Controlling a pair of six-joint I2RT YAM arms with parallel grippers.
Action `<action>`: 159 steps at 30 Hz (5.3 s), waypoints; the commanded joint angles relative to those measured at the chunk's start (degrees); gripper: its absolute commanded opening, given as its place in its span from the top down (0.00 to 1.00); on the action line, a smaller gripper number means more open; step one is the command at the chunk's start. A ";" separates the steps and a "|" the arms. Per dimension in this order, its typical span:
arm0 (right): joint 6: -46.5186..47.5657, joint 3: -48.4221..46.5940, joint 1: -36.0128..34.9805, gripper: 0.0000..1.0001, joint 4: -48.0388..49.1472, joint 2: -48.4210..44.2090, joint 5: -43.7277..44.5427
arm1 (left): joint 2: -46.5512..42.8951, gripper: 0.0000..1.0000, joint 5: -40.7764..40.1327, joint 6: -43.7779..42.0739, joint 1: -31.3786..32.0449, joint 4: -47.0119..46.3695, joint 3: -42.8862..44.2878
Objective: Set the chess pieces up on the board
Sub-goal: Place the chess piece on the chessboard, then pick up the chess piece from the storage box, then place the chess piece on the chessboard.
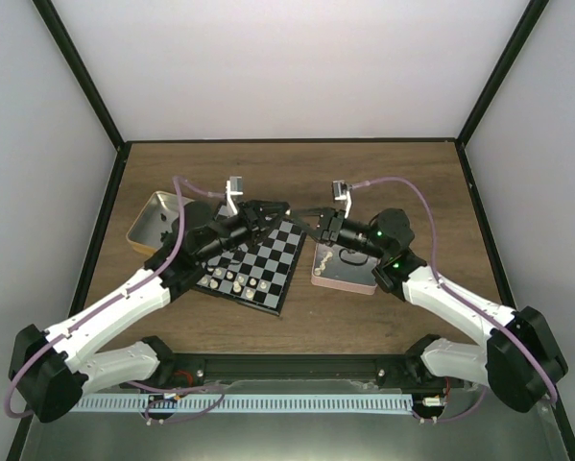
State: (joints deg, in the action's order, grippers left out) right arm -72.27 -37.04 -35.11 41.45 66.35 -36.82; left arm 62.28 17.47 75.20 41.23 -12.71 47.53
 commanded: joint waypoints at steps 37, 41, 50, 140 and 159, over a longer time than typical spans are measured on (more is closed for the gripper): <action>40.26 -47.95 -21.23 0.98 -102.24 42.82 20.98 | -30.95 0.44 -58.60 -46.02 -0.99 39.62 -7.76; 40.54 -50.90 -22.16 0.98 -103.94 46.06 22.28 | -32.65 0.44 -58.01 -45.73 -0.99 39.04 -8.66; 41.41 -54.93 -22.37 0.97 -106.10 50.64 25.30 | -33.90 0.43 -58.37 -45.72 -0.99 38.86 -8.77; 23.35 -17.98 1.79 0.88 -61.85 22.81 43.80 | -21.40 0.35 -33.41 -40.35 -1.01 26.31 -10.52; -13.21 -9.45 -0.48 0.88 -39.99 9.93 9.72 | -10.58 0.28 -12.14 -40.98 0.02 0.78 -17.98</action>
State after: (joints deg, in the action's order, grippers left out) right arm -74.59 -47.42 -34.15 -6.92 76.03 -17.80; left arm 49.95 0.91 34.59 40.53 -3.62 31.03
